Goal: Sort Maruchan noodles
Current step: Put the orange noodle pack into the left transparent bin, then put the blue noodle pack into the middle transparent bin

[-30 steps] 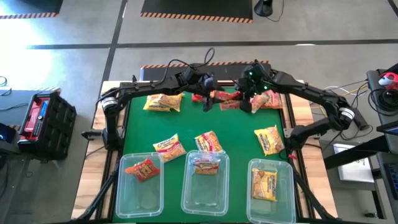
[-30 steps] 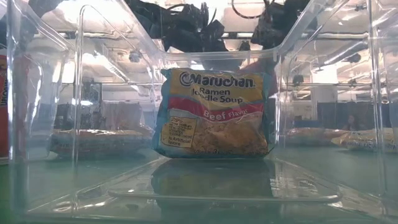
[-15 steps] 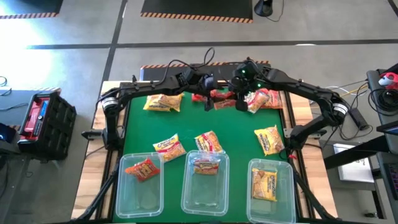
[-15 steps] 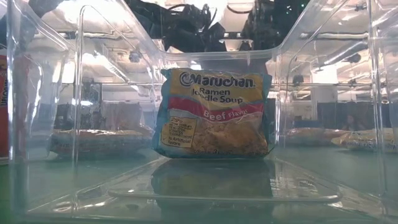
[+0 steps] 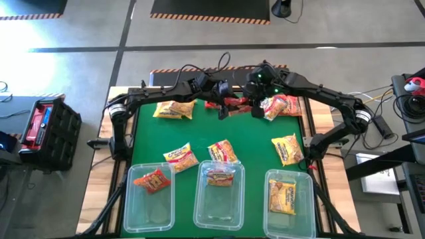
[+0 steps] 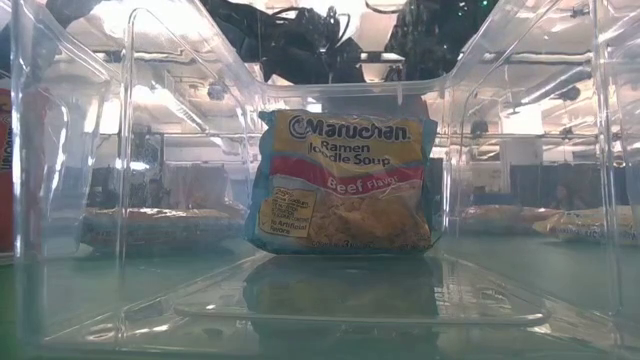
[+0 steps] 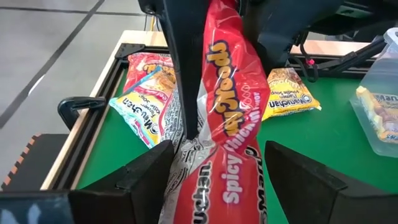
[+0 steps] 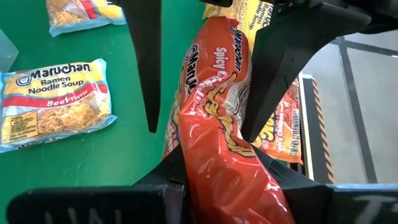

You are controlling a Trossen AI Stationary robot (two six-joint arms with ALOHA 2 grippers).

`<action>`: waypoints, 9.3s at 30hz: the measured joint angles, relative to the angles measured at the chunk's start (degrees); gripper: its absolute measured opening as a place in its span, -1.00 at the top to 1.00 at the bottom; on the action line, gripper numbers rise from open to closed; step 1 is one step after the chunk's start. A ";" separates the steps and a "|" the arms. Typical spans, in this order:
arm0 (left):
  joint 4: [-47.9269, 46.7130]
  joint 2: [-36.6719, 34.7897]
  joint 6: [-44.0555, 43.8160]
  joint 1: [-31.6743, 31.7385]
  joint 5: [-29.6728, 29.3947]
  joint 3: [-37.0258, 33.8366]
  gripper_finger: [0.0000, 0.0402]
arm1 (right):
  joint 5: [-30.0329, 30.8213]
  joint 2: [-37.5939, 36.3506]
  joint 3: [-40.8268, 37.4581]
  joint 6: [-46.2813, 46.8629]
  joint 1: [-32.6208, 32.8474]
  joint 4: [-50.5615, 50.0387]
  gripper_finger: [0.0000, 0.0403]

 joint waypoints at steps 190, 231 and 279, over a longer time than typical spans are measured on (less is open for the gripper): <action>-21.35 -17.78 -42.02 -16.13 -19.97 -16.87 0.05 | 18.96 -9.14 -6.63 39.85 -2.70 -22.23 0.29; -8.03 2.51 -27.29 -11.88 -16.98 -16.94 0.16 | -7.25 -9.16 -25.94 39.46 4.98 8.09 0.54; -16.43 -3.31 -41.84 -13.51 -18.18 -17.92 0.16 | -9.70 11.88 -27.30 60.90 5.36 31.86 0.62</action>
